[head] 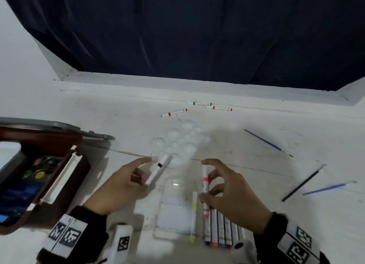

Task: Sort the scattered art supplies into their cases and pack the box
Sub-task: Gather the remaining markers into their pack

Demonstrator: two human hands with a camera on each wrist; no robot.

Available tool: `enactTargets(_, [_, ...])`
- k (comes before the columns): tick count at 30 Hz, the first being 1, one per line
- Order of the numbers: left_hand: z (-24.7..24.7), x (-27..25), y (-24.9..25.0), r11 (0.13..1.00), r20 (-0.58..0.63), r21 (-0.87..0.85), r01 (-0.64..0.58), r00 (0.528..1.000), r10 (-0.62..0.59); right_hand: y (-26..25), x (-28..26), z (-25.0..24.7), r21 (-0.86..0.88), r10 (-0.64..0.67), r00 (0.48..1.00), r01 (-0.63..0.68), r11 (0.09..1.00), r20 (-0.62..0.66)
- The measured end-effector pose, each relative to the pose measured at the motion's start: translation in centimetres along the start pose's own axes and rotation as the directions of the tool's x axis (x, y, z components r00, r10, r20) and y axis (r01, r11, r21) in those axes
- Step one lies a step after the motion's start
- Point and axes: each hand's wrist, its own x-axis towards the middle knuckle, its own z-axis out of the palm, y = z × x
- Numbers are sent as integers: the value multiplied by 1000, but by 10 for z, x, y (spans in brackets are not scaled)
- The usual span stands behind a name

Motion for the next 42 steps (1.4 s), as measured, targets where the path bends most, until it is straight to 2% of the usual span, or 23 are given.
enactTargets(2, [12,-17,1,999,96,-35,-35,995,38,7,-6,7,21,28,1000,-28,999,2])
enactTargets(4, [25,-30,-3,1000,153,7,-28,988,26,14,-8,15,32,57,998,-57,998,16])
enactTargets(10, [47,-45,-6,979,72,174,-105,993,94,19,-8,35,-91,79,995,-73,993,63])
enactTargets(16, [71,-53,2,955,153,240,-173,978,139,13,-2,41,-223,75,996,-61,973,55])
enactTargets(20, [79,-55,1,946,214,253,-201,966,148,13,-1,44,-382,50,997,-24,924,57])
enactTargets(24, [72,-48,5,929,228,293,-225,960,161,16,-2,43,-449,46,994,1,894,95])
enactTargets(27, [62,-38,12,872,271,404,-276,947,174,18,-1,41,-495,5,994,49,867,108])
enactTargets(30, [58,-27,22,804,330,485,-344,923,196,16,1,40,-561,-8,990,88,823,144])
enactTargets(33, [61,-17,28,787,390,457,-415,888,241,13,2,42,-617,-21,984,129,776,180])
enactTargets(37, [64,-11,25,760,431,529,-378,891,143,7,1,43,-636,-30,976,163,754,215])
enactTargets(42, [64,-3,16,768,407,526,-367,901,152,6,-1,41,-660,-25,974,171,732,225])
